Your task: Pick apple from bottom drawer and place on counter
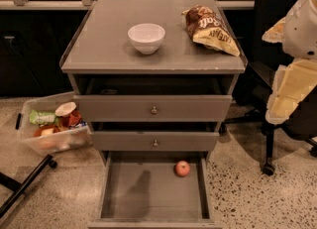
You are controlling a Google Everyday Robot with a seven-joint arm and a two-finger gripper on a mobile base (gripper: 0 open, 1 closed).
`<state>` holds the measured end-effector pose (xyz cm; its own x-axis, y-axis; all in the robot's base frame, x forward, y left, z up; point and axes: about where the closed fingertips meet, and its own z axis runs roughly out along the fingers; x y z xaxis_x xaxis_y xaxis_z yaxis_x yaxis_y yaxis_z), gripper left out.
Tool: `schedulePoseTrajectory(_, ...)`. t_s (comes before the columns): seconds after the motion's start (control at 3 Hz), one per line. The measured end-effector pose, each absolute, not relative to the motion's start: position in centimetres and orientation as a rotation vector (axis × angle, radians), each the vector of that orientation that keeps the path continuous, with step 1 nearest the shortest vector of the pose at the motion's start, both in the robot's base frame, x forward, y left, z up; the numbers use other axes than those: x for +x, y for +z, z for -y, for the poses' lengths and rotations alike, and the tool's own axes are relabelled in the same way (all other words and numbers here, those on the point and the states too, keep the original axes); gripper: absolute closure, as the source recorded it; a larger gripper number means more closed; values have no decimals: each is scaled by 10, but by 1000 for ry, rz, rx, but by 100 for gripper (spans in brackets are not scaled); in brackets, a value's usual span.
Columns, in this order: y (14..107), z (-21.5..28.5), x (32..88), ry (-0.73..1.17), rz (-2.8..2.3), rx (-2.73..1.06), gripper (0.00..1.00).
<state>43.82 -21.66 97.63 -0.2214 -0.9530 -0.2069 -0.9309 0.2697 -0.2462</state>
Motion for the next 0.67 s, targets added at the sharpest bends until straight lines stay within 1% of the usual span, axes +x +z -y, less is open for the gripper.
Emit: schedulePoseTrajectory(0.67,969,210,444,-76,-2242,-1668,0)
